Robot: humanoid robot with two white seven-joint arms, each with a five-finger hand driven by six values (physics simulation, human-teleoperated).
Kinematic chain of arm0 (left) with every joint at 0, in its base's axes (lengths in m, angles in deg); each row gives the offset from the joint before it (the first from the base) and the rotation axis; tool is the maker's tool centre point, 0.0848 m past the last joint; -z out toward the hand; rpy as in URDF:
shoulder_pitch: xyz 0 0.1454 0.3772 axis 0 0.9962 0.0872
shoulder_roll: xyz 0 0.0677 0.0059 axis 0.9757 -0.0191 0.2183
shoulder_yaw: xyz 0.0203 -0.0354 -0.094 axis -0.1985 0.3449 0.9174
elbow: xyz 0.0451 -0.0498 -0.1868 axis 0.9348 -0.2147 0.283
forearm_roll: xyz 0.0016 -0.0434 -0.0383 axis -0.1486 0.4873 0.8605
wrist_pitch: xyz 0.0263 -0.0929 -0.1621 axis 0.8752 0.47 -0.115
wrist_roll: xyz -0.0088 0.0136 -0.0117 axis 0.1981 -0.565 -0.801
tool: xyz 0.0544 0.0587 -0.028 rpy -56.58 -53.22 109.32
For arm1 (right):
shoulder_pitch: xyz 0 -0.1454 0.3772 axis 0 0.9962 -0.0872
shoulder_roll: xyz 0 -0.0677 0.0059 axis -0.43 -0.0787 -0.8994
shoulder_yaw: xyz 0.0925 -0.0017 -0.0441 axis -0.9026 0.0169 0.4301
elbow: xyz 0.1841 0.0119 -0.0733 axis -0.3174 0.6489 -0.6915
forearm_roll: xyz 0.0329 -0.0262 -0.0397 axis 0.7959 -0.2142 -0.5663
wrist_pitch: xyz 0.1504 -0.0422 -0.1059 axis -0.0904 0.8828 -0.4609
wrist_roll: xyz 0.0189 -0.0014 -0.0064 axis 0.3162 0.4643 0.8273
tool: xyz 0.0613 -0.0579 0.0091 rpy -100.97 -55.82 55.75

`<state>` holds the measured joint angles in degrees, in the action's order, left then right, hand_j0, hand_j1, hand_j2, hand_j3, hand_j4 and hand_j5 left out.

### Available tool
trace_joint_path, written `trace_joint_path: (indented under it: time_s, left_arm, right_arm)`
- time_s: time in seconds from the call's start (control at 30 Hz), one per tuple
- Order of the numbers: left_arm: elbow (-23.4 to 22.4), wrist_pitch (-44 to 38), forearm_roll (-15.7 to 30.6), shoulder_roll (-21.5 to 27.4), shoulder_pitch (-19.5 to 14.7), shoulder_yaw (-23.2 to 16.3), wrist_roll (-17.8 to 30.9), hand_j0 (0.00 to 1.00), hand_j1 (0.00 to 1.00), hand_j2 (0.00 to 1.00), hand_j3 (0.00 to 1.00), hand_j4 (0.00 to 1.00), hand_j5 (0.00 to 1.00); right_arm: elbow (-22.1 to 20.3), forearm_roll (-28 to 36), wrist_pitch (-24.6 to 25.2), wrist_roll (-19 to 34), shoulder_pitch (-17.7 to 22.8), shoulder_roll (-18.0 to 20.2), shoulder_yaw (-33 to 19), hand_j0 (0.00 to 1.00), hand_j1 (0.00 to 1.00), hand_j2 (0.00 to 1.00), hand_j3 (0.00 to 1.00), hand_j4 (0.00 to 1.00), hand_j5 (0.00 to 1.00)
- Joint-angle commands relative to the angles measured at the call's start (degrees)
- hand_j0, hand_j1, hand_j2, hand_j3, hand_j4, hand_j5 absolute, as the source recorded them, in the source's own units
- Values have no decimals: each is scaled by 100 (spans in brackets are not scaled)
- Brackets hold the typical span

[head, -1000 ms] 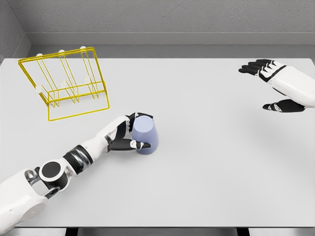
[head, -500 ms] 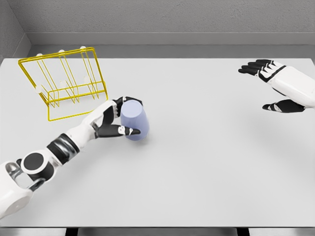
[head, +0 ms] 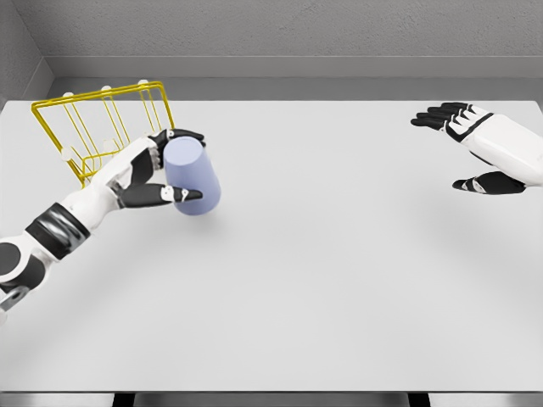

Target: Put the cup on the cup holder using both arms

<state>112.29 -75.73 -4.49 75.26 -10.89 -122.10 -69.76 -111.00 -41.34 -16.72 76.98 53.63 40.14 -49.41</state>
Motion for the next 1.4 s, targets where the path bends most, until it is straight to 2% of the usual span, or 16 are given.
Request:
trace_joint_path:
  time_s: [0.0, 0.13, 0.57, 0.83, 1.07, 1.37]
  left_arm:
    - [5, 54, 23, 86, -9, 21, -1, 66, 66, 66, 66, 66, 66]
    - [5, 177, 23, 139, -123, 21, -10, 66, 66, 66, 66, 66, 66]
    - [5, 494, 199, 569, -176, 250, -27, 66, 66, 66, 66, 66, 66]
    - [5, 555, 287, 657, -281, 320, -27, 66, 66, 66, 66, 66, 66]
    - [5, 810, 357, 930, -290, 338, -27, 66, 66, 66, 66, 66, 66]
    - [-188, 854, 498, 939, -308, 373, -27, 66, 66, 66, 66, 66, 66]
  right_arm:
    - [-6, 47, 16, -3, 0, -1, -1, 100, 100, 100, 100, 100, 100]
    - [-6, 38, 16, -3, 0, 7, -1, 100, 100, 100, 100, 100, 100]
    - [-6, 38, 16, -3, 44, 7, -80, 100, 100, 100, 100, 100, 100]
    - [-14, 47, 16, -3, 44, 7, -80, 100, 100, 100, 100, 100, 100]
    - [-14, 38, 16, -3, 44, 7, -89, 100, 100, 100, 100, 100, 100]
    - [-14, 38, 16, -3, 53, -1, -115, 100, 100, 100, 100, 100, 100]
